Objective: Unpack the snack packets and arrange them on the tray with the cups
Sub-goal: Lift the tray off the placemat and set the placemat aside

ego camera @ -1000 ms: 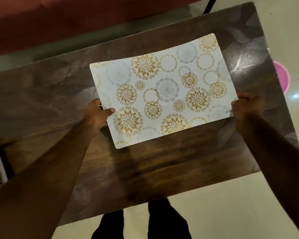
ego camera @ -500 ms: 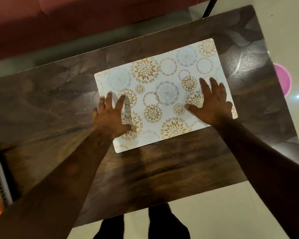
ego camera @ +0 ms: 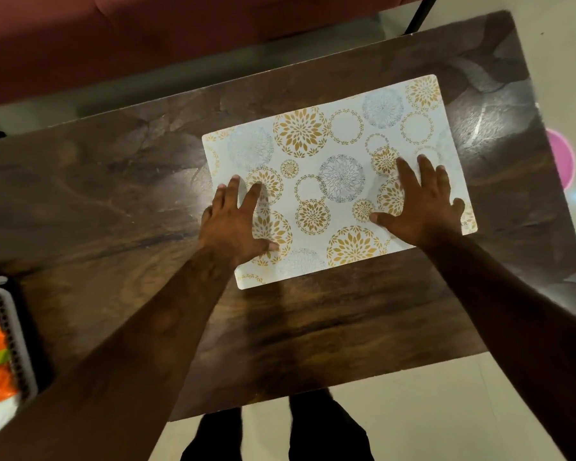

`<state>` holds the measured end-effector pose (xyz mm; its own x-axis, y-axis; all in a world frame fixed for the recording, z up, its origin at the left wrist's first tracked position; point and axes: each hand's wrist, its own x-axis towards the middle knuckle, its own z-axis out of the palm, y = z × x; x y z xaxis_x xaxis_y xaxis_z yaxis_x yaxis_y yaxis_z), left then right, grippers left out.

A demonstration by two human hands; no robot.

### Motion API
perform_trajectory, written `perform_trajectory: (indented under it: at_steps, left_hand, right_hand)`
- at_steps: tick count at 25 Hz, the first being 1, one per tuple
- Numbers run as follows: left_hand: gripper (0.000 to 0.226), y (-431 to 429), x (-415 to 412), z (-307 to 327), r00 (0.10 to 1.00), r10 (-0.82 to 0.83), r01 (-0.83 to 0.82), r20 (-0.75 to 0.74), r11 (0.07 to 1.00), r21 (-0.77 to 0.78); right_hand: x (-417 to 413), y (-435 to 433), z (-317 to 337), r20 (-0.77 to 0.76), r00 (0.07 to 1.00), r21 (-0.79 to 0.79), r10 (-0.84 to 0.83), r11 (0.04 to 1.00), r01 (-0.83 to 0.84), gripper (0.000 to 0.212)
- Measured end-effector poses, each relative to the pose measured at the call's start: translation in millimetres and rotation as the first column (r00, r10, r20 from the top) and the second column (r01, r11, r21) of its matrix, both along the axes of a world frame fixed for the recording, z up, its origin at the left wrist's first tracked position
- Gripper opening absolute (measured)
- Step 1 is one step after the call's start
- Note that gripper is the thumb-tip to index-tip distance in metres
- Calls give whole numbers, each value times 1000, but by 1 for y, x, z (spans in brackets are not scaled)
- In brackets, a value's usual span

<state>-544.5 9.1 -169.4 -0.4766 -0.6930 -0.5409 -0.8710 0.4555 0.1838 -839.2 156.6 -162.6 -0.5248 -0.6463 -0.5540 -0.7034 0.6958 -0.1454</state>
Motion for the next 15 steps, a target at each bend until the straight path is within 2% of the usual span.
perform_trajectory:
  at_steps: [4,8,15]
  left_hand:
    - [113,-5,28,26,998,58,-59,-37,998,-36]
    - [95,-2,75,55,989,140,-144,-56,987,-67]
    - [55,2,249,112,891,418,-450,-176,865,-224]
  right_hand:
    - [46,-12,23,-6,998,-87,66,994,-66,104]
    - [104,-31,44,88,987,-133,136,983,-124,89]
    - [263,-73,82,221,916,-176,336,937,-301,73]
